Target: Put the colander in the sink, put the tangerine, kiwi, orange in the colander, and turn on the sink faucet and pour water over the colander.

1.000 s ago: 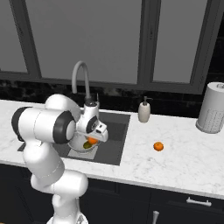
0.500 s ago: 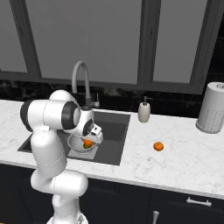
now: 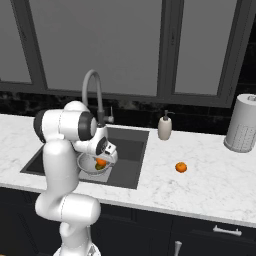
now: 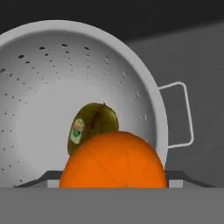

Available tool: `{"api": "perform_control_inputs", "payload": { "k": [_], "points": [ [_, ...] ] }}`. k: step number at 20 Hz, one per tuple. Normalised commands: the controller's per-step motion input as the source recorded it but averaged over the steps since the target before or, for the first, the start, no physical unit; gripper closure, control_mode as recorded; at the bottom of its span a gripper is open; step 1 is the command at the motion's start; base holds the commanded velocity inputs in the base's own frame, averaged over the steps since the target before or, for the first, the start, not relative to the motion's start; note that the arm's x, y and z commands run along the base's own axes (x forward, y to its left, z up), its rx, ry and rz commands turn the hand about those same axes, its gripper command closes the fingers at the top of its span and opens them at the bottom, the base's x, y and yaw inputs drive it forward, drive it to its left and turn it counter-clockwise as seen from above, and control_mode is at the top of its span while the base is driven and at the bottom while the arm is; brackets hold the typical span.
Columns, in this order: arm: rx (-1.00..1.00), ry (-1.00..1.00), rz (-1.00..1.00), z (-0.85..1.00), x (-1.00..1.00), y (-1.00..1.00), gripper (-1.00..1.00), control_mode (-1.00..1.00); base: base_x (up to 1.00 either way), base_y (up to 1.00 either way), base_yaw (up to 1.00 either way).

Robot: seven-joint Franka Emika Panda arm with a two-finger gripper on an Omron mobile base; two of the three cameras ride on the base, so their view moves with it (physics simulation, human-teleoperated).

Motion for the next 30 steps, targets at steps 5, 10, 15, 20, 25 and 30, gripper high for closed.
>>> {"api": "perform_control_inputs", "payload": {
  "k": [5, 10, 15, 20, 25, 30],
  "points": [
    [0.00, 0.00, 0.00, -0.22, 0.26, 0.15, 1.00, -1.00, 0.00, 0.00, 0.00],
    [0.00, 0.00, 0.00, -0.23, 0.27, 0.09, 1.00, -1.00, 0.00, 0.00, 0.00],
    [0.00, 0.01, 0.00, -0.03, 0.04, 0.00, -1.00, -1.00, 0.00, 0.00, 0.00],
    [0.00, 0.00, 0.00, 0.00, 0.00, 0.00, -1.00, -1.00, 0.00, 0.00, 0.00],
    [0.00, 0.00, 0.00, 0.00, 0.00, 0.00, -1.00, -1.00, 0.00, 0.00, 0.00],
    [0.00, -0.02, 0.00, 0.14, -0.19, -0.02, -1.00, -1.00, 0.00, 0.00, 0.00]
  ]
}}
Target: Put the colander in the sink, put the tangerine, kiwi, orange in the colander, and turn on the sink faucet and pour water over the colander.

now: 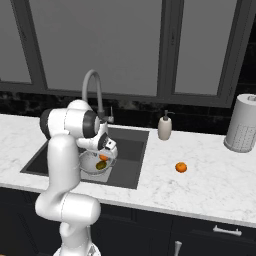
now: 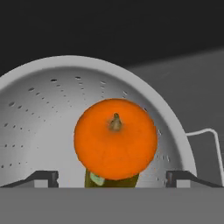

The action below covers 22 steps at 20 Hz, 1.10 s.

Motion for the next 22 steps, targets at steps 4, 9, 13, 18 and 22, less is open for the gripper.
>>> {"api": "perform_control_inputs", "payload": {
  "k": [4, 9, 13, 18, 22],
  "points": [
    [0.01, -0.08, 0.00, 0.32, -0.38, -0.26, -1.00, -1.00, 0.00, 0.00, 0.00],
    [0.00, -0.02, -0.02, 0.43, -0.32, -0.25, -1.00, -1.00, 0.00, 0.00, 0.00],
    [0.00, 0.00, -0.05, 0.36, -0.45, -0.35, -1.00, -1.00, 0.00, 0.00, 0.00],
    [0.00, 0.00, -0.02, 0.29, -0.45, -0.50, -1.00, -1.00, 0.00, 0.00, 0.00],
    [0.00, 0.00, -0.03, 0.35, -0.47, -0.41, -1.00, -1.00, 0.00, 0.00, 0.00]
  ]
}}
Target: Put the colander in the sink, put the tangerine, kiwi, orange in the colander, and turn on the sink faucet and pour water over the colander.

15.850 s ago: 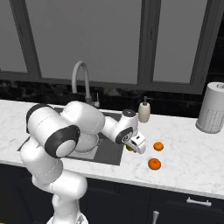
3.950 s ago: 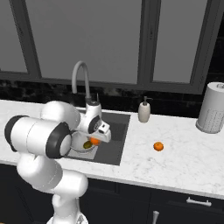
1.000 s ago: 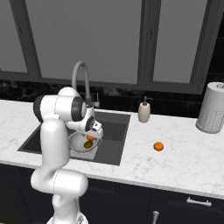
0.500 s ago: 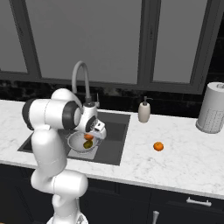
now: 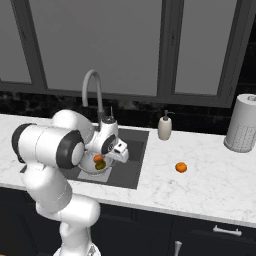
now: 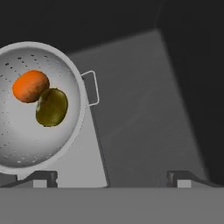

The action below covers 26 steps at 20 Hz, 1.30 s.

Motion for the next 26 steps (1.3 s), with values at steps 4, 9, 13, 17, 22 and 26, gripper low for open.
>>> {"api": "perform_control_inputs", "payload": {
  "k": [4, 9, 13, 17, 22, 26],
  "points": [
    [0.00, 0.00, -0.04, 0.49, -0.42, -0.32, -1.00, -1.00, 0.00, 0.00, 0.00],
    [0.00, 0.00, -0.04, 0.57, -0.27, -0.14, -1.00, -1.00, 0.00, 0.00, 0.00],
    [0.00, 0.00, -0.05, 0.65, -0.27, -0.12, -1.00, -1.00, 0.00, 0.00, 0.00],
    [0.00, 0.00, -0.04, 0.60, -0.32, -0.13, -1.00, -1.00, 0.00, 0.00, 0.00],
    [0.00, 0.00, -0.04, 0.41, -0.33, -0.39, -1.00, -1.00, 0.00, 0.00, 0.00],
    [0.00, 0.02, -0.05, 0.23, -0.26, -0.60, -1.00, -1.00, 0.00, 0.00, 0.00]
  ]
}}
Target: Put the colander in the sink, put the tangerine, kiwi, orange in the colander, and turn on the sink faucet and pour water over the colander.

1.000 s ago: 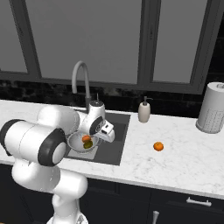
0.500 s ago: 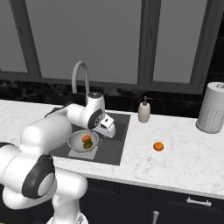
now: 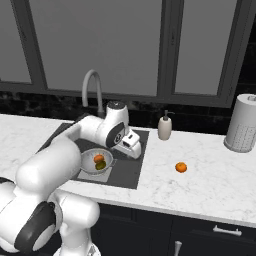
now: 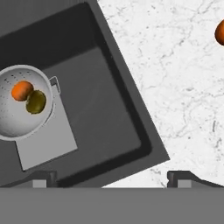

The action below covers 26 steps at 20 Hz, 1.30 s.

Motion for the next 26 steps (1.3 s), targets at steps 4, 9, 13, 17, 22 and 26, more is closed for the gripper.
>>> {"api": "perform_control_inputs", "payload": {
  "k": [4, 9, 13, 17, 22, 26],
  "points": [
    [0.00, 0.02, -0.05, 0.09, -0.18, -0.65, -1.00, -1.00, 0.00, 0.00, 0.00],
    [0.00, 0.03, -0.07, 0.02, -0.02, -0.65, -1.00, -1.00, 0.00, 0.00, 0.00],
    [0.00, 0.06, -0.09, 0.00, 0.00, -0.61, -1.00, -1.00, 0.00, 0.00, 0.00],
    [0.00, 0.07, -0.06, 0.00, 0.00, -0.55, -1.00, -1.00, 0.00, 0.00, 0.00],
    [0.00, 0.03, -0.02, -0.02, 0.01, -0.49, -1.00, -1.00, 0.00, 0.00, 0.00],
    [0.00, 0.00, 0.00, -0.29, 0.16, -0.37, -1.00, -1.00, 0.00, 0.00, 0.00]
  ]
}}
